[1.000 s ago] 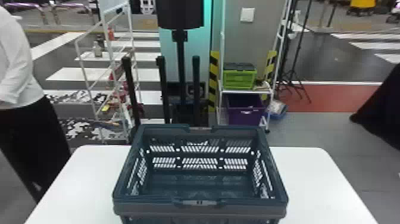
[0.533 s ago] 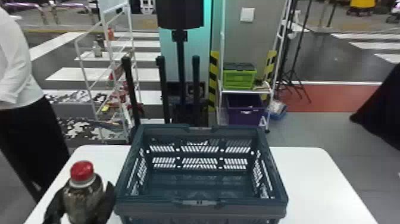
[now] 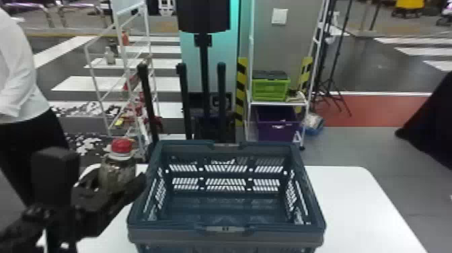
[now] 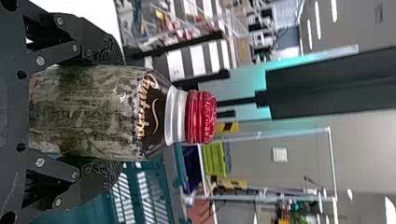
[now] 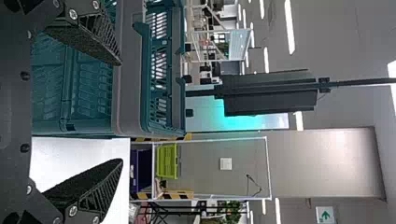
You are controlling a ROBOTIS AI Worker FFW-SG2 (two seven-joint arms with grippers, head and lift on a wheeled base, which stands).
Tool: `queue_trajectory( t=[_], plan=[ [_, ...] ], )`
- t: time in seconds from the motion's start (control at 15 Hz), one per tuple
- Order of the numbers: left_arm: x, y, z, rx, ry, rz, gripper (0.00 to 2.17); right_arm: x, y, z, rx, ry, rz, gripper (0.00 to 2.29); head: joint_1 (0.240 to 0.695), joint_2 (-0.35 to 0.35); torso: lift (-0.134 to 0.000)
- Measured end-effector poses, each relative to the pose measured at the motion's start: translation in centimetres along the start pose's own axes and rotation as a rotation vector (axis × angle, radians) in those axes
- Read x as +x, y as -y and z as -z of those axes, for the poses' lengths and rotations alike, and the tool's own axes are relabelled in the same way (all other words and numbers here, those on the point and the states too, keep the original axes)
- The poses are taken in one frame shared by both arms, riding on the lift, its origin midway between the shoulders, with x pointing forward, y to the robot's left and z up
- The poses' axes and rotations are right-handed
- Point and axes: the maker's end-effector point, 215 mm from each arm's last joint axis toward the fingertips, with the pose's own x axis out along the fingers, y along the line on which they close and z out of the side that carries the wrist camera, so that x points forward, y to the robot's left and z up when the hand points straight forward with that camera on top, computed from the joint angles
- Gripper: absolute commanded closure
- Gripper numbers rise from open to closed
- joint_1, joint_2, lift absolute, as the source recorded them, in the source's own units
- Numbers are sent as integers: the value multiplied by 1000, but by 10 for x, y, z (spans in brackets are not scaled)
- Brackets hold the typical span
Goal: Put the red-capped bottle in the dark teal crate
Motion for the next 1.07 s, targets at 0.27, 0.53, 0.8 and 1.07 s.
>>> queue_trajectory(
  t=[0.27,0.53,0.8,1.07],
  plan=[
    [52,45,-22,99,-18,208,2091,-3,-1,3,-4,-9,7,151,499,0,0],
    [101,128,-16,249,-148,487,2091,-5,-1,9,-2,-22,16,151,499,0,0],
    [141,180,21,386,-340,657,2091,-12,1,8,4,-2,29,151,499,0,0],
    [164,200,67,467,-467,759,2091,-19,4,-1,2,32,44,151,499,0,0]
  ],
)
